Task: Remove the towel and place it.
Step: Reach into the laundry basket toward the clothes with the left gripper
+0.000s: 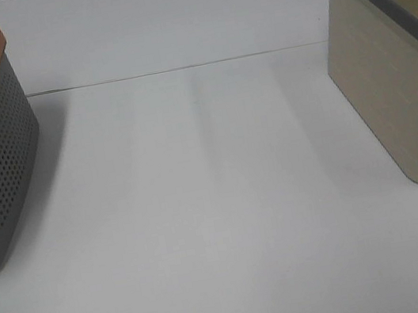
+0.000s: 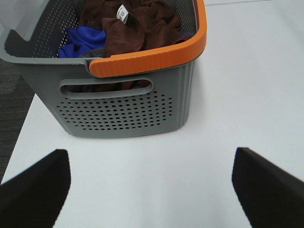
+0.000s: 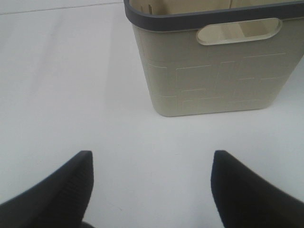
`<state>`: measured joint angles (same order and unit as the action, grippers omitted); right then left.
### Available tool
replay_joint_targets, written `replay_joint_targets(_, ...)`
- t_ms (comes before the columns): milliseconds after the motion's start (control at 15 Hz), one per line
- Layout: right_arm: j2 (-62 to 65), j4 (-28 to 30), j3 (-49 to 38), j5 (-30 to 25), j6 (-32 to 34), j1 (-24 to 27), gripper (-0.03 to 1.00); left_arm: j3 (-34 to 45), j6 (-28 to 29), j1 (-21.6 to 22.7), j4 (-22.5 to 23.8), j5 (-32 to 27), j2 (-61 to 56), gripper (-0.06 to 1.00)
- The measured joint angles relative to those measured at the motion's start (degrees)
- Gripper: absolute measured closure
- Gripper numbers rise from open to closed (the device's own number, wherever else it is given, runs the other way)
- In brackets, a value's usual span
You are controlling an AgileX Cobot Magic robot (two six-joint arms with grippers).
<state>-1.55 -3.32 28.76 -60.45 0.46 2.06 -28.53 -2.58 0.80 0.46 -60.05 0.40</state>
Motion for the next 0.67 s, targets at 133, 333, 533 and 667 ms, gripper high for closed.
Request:
replay_joint_targets(133, 0.0, 0.0, 0.0, 0.0, 0.0, 0.0, 0.30, 0.0, 0.0, 0.0, 0.0, 0.0, 0.0, 0.07)
replay_joint_targets(333, 0.0, 0.0, 0.0, 0.0, 0.0, 0.0, 0.30, 0.0, 0.0, 0.0, 0.0, 0.0, 0.0, 0.07)
replay_joint_targets(533, 0.0, 0.0, 0.0, 0.0, 0.0, 0.0, 0.30, 0.0, 0.0, 0.0, 0.0, 0.0, 0.0, 0.07)
replay_joint_targets(667, 0.0, 0.0, 0.0, 0.0, 0.0, 0.0, 0.30, 0.0, 0.0, 0.0, 0.0, 0.0, 0.0, 0.07)
